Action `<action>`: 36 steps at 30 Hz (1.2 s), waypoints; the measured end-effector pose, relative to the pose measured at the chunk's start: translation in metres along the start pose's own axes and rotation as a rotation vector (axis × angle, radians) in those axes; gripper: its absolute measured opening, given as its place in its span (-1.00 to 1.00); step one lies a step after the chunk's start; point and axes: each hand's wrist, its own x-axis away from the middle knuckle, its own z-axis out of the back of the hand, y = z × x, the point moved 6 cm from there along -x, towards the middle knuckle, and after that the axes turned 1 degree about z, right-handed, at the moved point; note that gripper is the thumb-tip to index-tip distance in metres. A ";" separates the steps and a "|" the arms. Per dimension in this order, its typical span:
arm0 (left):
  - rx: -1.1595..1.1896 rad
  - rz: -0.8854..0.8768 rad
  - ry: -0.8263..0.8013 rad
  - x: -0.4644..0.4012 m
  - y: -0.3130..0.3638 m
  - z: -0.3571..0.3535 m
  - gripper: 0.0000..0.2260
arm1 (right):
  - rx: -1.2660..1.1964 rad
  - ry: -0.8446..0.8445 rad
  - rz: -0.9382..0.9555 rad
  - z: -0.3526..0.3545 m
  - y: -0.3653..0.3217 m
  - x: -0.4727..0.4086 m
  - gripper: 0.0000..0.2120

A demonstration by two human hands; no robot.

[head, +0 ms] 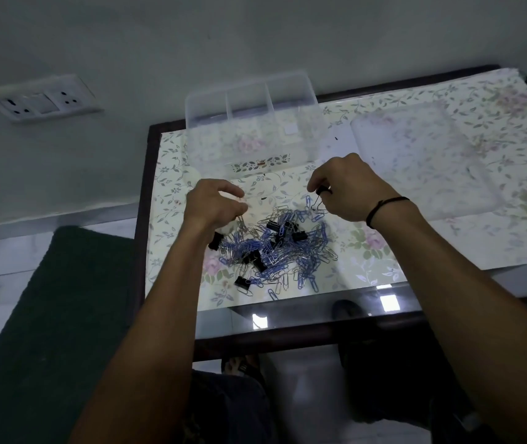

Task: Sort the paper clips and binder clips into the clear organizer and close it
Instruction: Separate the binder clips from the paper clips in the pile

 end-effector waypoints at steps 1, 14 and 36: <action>0.019 0.020 -0.024 -0.002 -0.002 0.001 -0.85 | 0.000 -0.003 0.002 0.000 0.000 0.000 -0.70; 0.078 0.012 -0.154 0.013 0.019 -0.011 -0.89 | -0.086 -0.052 -0.019 0.013 -0.001 0.010 -0.77; -0.357 -0.320 -0.412 0.072 0.074 -0.130 -0.81 | 0.115 -0.300 -0.251 0.002 0.069 0.043 -0.82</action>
